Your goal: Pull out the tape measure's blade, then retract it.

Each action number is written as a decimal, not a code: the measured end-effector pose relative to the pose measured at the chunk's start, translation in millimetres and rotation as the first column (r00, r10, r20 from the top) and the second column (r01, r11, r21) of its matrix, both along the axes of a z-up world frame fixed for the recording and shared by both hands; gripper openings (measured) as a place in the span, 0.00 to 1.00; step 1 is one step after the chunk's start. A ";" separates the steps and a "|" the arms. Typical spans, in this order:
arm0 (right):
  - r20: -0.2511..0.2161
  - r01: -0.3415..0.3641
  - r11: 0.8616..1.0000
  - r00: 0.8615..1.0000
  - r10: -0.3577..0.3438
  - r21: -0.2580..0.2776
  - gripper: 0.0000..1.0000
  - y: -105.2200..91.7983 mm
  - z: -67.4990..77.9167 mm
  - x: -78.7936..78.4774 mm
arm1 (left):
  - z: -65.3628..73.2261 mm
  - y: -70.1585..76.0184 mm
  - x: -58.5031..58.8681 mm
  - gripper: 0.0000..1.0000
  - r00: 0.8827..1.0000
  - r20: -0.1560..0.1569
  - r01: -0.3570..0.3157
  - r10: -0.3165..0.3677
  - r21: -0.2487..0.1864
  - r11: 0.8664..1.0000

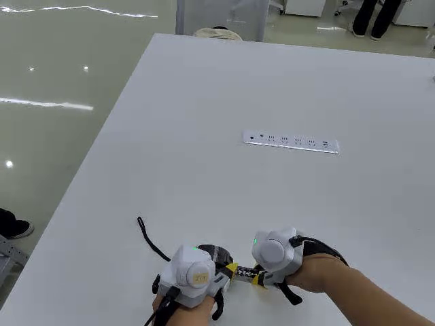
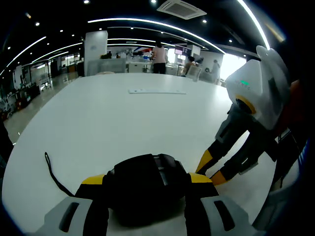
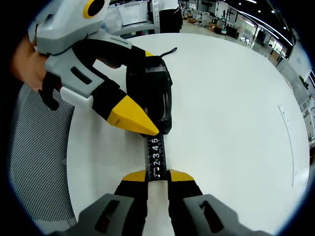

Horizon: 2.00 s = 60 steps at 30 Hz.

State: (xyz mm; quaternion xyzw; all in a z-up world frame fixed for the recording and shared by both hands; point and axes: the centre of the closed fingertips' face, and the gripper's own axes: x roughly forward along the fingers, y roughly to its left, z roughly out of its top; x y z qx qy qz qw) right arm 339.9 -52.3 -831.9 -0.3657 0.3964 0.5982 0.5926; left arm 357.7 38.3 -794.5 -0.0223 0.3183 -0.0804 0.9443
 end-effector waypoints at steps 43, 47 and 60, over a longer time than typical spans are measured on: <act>0.001 -0.013 0.998 1.000 0.013 0.053 0.14 15.8 1.6 -0.5 | 0.1 -0.5 -1.9 0.59 1.000 -0.001 0.003 -0.003 -0.017 1.000; -0.002 -0.012 0.998 1.000 0.012 0.058 0.14 17.5 0.4 0.4 | 0.6 -0.5 -2.0 0.59 1.000 -0.002 0.002 -0.002 -0.019 1.000; -0.002 -0.022 0.997 1.000 0.022 0.071 0.14 24.5 0.6 0.5 | 0.5 0.9 -2.1 0.59 1.000 0.001 0.003 -0.003 -0.042 0.999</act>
